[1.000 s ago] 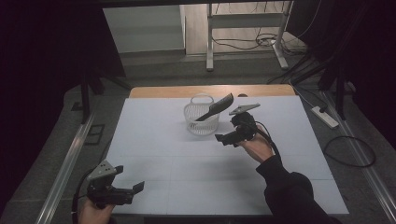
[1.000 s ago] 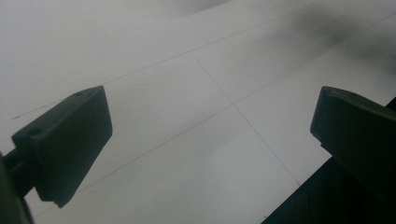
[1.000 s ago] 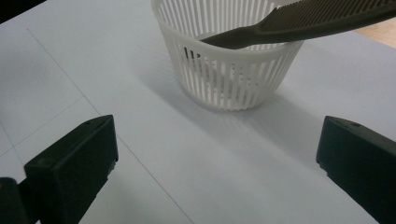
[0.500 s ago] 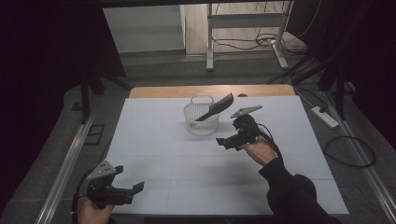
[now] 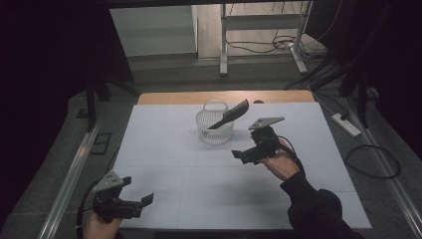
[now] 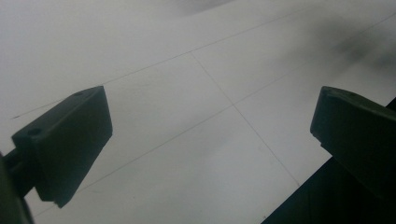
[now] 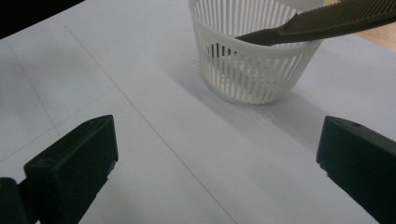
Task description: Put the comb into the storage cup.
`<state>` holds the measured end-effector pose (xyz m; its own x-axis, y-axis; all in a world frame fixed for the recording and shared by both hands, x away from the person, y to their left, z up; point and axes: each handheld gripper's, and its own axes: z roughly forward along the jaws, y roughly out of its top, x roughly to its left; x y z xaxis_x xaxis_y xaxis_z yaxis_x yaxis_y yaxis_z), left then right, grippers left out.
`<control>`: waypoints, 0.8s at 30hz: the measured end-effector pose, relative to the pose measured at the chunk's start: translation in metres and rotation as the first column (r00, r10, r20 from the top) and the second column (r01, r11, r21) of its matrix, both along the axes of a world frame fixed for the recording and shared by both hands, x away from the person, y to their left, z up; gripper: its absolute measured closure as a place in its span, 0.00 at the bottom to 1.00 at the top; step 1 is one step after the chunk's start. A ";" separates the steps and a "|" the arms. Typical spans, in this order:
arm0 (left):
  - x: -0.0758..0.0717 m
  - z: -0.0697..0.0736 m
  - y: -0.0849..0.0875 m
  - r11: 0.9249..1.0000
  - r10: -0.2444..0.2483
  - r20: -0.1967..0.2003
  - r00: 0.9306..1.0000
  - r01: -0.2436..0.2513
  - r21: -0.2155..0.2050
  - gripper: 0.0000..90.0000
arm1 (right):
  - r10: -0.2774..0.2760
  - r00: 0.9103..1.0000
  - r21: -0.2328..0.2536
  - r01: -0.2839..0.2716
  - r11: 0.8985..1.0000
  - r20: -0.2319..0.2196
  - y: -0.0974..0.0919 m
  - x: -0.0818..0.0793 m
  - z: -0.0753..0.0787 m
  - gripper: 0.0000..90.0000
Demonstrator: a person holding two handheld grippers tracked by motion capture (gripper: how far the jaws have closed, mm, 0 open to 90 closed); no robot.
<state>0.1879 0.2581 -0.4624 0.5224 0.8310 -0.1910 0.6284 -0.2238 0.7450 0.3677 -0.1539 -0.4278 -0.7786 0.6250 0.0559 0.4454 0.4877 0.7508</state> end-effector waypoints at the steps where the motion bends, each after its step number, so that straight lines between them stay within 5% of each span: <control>1: 0.000 0.000 0.000 1.000 0.000 0.000 1.000 0.000 0.000 0.00 | 0.004 1.000 -0.003 -0.004 1.000 0.005 0.000 -0.001 0.000 0.00; 24: 0.000 0.000 0.000 1.000 -0.001 0.000 1.000 0.001 0.000 0.00 | -0.014 0.999 -0.019 0.014 1.000 0.030 -0.021 -0.021 0.001 0.00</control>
